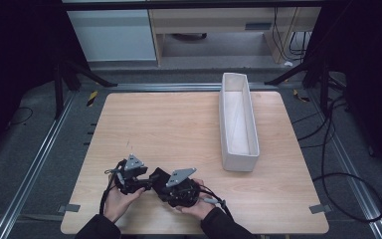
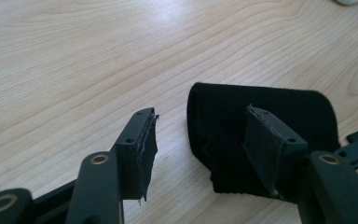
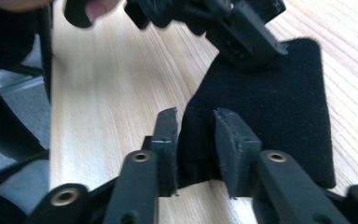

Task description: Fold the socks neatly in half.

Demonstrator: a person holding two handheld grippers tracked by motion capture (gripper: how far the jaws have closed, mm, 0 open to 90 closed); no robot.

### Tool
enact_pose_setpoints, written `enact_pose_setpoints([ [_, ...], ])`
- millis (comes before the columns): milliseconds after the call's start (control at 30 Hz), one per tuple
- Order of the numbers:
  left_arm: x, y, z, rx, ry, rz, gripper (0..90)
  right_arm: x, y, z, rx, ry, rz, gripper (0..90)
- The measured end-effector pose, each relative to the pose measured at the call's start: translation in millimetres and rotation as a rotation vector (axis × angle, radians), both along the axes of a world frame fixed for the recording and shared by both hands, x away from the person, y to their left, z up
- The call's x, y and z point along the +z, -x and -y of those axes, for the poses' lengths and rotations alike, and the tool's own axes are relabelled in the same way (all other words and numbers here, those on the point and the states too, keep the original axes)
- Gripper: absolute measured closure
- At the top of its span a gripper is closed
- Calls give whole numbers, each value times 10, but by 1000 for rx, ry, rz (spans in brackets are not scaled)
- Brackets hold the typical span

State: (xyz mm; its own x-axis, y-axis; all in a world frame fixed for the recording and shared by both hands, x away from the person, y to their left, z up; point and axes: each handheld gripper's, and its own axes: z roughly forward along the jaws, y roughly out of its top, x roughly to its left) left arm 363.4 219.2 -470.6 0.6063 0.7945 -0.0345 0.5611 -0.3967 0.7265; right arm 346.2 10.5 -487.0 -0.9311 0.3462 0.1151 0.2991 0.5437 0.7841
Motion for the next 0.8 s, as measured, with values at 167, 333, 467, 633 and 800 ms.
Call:
enact_pose_setpoints([
  [167,-33,20,-4,1,-8,5,429,139,-32,72,-23,-78,-8,651],
  [333,-37,44,0,5,-7,11,429,204,-108,182,-120,-117,29,653],
  [467,-44,50,1,7,-2,15,429,76,-149,183,-152,-58,41,628],
  [633,-60,47,14,0,-7,24,428,-23,-153,186,-156,-34,27,612],
  [800,-56,48,37,4,-4,36,428,-60,-115,161,-153,-6,26,612],
])
